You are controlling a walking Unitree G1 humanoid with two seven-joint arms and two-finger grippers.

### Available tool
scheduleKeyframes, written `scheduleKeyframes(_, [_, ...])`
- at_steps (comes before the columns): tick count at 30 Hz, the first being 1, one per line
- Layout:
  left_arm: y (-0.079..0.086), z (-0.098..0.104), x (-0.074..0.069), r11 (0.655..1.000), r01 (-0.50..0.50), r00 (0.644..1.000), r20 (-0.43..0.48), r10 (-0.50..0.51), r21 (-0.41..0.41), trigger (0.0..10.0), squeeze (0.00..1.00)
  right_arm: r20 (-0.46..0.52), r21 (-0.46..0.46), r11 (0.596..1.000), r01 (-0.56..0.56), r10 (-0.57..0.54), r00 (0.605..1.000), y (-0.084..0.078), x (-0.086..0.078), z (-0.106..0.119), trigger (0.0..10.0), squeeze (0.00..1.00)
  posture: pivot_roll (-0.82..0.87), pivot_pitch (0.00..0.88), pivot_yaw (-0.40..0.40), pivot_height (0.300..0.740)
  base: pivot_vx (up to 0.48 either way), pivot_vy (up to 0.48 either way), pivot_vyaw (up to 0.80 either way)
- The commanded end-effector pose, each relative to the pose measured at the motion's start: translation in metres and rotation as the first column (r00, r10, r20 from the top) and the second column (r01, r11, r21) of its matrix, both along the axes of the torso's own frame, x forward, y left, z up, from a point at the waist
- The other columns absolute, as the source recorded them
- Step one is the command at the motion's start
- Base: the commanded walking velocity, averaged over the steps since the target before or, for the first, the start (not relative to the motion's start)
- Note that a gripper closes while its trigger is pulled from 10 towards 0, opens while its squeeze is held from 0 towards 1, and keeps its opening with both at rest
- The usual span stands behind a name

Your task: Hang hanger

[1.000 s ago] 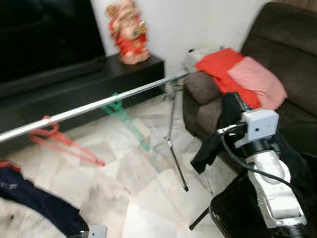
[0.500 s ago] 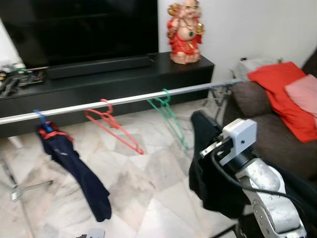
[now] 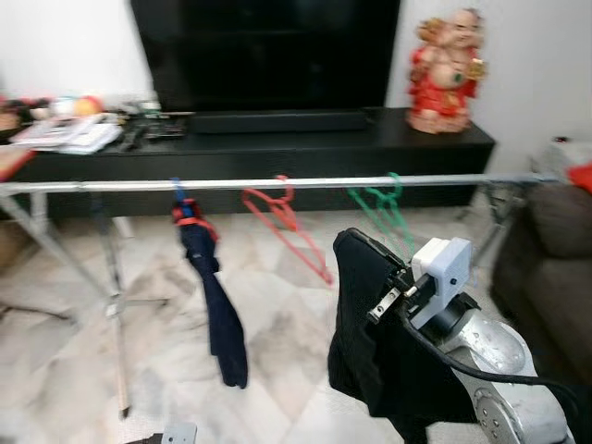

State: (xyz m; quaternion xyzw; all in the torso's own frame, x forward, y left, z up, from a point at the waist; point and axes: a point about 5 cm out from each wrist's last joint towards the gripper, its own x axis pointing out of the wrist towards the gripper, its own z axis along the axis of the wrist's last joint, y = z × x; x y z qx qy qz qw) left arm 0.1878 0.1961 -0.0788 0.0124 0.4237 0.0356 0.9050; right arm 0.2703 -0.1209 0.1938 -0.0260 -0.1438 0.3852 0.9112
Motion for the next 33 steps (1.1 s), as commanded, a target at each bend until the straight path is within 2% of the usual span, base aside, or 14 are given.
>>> scheduleKeyframes(1, [-0.001, -0.005, -0.008, 1.0, -0.011, 0.999, -0.033, 0.011, -0.003, 10.0, 0.0, -0.024, 0.038, 0.999, 0.005, -0.004, 1.0, -0.006, -0.002, -0.002, 10.0, 0.0, -0.07, 0.05, 0.029, 0.74, 0.0, 0.0, 0.76])
scheduleKeyframes(10, [0.0, -0.005, -0.009, 1.0, -0.009, 0.999, -0.034, 0.009, 0.0, 10.0, 0.0, -0.109, 0.12, 0.991, 0.056, -0.042, 0.993, -0.013, 0.001, -0.019, 10.0, 0.0, -0.07, 0.055, 0.031, 0.74, 0.0, 0.0, 0.66])
scheduleKeyframes(12, [-0.001, -0.005, -0.008, 1.0, -0.006, 0.999, -0.034, 0.006, 0.001, 10.0, 0.0, -0.22, 0.161, 0.966, 0.2, -0.162, 0.962, -0.029, 0.011, -0.044, 10.0, 0.0, -0.07, 0.054, 0.031, 0.74, 0.0, 0.0, 0.0])
scheduleKeyframes(16, [-0.001, -0.004, -0.008, 1.0, -0.003, 0.999, -0.032, 0.003, 0.001, 10.0, 0.0, -0.49, 0.113, 0.882, 0.457, -0.351, 0.798, -0.056, 0.017, -0.111, 10.0, 0.0, -0.07, 0.053, 0.034, 0.74, 0.0, 0.0, 0.0])
scheduleKeyframes(17, [-0.001, -0.004, -0.008, 1.0, -0.003, 0.999, -0.032, 0.003, 0.001, 10.0, 0.0, -0.49, 0.113, 0.882, 0.457, -0.351, 0.798, -0.056, 0.017, -0.111, 10.0, 0.0, -0.07, 0.053, 0.034, 0.74, 0.0, 0.0, 0.0])
scheduleKeyframes(18, [-0.002, -0.004, -0.008, 1.0, -0.001, 0.999, -0.032, 0.001, 0.0, 10.0, 0.0, -0.603, -0.019, 0.836, 0.549, -0.447, 0.661, -0.067, 0.008, -0.154, 10.0, 0.0, -0.06, 0.052, 0.033, 0.74, 0.0, 0.0, 0.0])
scheduleKeyframes(19, [-0.002, -0.004, -0.007, 1.0, -0.001, 0.999, -0.033, 0.001, 0.0, 10.0, 0.0, -0.649, -0.107, 0.807, 0.581, -0.499, 0.574, -0.073, 0.0, -0.175, 10.0, 0.0, -0.05, 0.05, 0.032, 0.74, 0.0, 0.0, 0.0])
scheduleKeyframes(20, [-0.002, -0.004, -0.007, 1.0, -0.001, 0.999, -0.033, 0.001, 0.0, 10.0, 0.0, -0.649, -0.107, 0.807, 0.581, -0.499, 0.574, -0.073, 0.0, -0.175, 10.0, 0.0, -0.05, 0.05, 0.032, 0.74, 0.0, 0.0, 0.0])
scheduleKeyframes(22, [-0.002, -0.004, -0.007, 1.0, -0.003, 0.999, -0.033, 0.003, -0.002, 10.0, 0.0, -0.705, -0.266, 0.715, 0.646, -0.602, 0.376, -0.088, -0.021, -0.21, 10.0, 0.0, -0.05, 0.052, 0.031, 0.74, 0.0, 0.0, 0.0])
scheduleKeyframes(23, [-0.002, -0.004, -0.007, 1.0, -0.003, 0.999, -0.033, 0.003, -0.002, 10.0, 0.0, -0.705, -0.266, 0.715, 0.646, -0.602, 0.376, -0.088, -0.021, -0.21, 10.0, 0.0, -0.05, 0.052, 0.031, 0.74, 0.0, 0.0, 0.0])
scheduleKeyframes(25, [-0.002, -0.005, -0.008, 1.0, -0.005, 0.999, -0.037, 0.005, -0.004, 10.0, 0.0, -0.716, -0.341, 0.665, 0.664, -0.642, 0.274, -0.097, -0.035, -0.226, 10.0, 0.0, -0.05, 0.048, 0.034, 0.74, 0.0, 0.0, 0.0])
scheduleKeyframes(26, [-0.002, -0.005, -0.009, 1.0, -0.001, 0.999, -0.045, 0.0, -0.004, 10.0, 0.0, -0.736, -0.406, 0.613, 0.678, -0.659, 0.155, -0.106, -0.051, -0.241, 10.0, 0.0, -0.05, 0.043, 0.035, 0.74, 0.0, 0.0, 0.0])
scheduleKeyframes(27, [-0.002, -0.005, -0.009, 1.0, -0.001, 0.999, -0.045, 0.0, -0.004, 10.0, 0.0, -0.736, -0.406, 0.613, 0.678, -0.659, 0.155, -0.106, -0.051, -0.241, 10.0, 0.0, -0.05, 0.043, 0.035, 0.74, 0.0, 0.0, 0.0])
scheduleKeyframes(33, [-0.002, -0.007, -0.012, 1.0, 0.008, 0.998, -0.059, -0.008, -0.006, 10.0, 0.0, -0.744, -0.491, 0.54, 0.684, -0.669, -0.006, -0.113, -0.079, -0.262, 10.0, 0.0, -0.04, 0.02, 0.035, 0.74, 0.0, 0.0, 0.0])
